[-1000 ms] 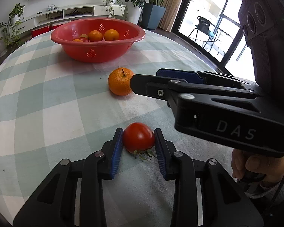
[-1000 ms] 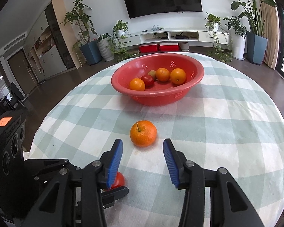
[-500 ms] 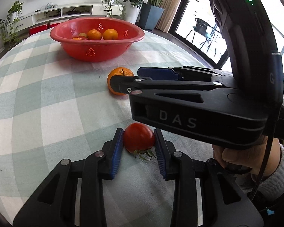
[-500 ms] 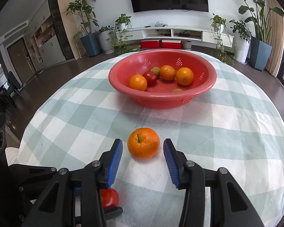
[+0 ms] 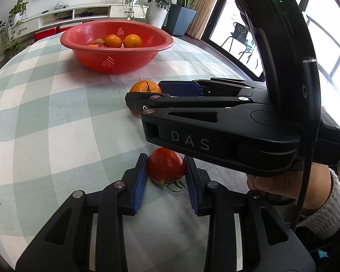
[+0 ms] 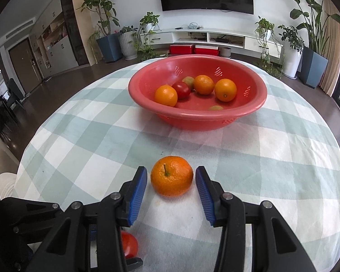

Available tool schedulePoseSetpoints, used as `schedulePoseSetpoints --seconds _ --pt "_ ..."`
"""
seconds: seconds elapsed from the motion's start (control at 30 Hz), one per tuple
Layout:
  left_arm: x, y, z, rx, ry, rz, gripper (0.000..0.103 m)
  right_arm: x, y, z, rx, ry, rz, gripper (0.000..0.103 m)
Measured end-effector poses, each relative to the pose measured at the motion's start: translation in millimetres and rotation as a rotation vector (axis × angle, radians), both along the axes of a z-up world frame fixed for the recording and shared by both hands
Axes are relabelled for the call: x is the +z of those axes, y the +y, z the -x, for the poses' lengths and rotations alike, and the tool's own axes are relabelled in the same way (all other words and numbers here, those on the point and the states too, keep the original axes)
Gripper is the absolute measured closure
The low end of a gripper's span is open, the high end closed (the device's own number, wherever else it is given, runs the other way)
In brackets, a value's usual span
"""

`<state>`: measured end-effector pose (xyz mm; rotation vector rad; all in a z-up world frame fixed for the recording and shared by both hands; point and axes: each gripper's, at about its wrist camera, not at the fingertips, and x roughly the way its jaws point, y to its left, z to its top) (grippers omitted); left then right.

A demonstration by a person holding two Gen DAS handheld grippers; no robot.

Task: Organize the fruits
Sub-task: 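Grasp the red tomato with the left tool while the right tool grasps the orange, then lift the orange with the right tool while the left tool lifts the tomato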

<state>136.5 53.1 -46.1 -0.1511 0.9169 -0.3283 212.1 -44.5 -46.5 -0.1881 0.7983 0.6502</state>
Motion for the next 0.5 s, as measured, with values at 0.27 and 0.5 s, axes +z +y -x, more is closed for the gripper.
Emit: schedulePoseSetpoints --seconds 0.27,0.5 --pt "0 0 0 0.0 0.0 0.001 0.073 0 -2 1 0.004 0.018 -0.016 0.06" --pt "0 0 0 0.0 0.0 0.001 0.073 0 -11 3 -0.001 0.047 -0.053 0.061"
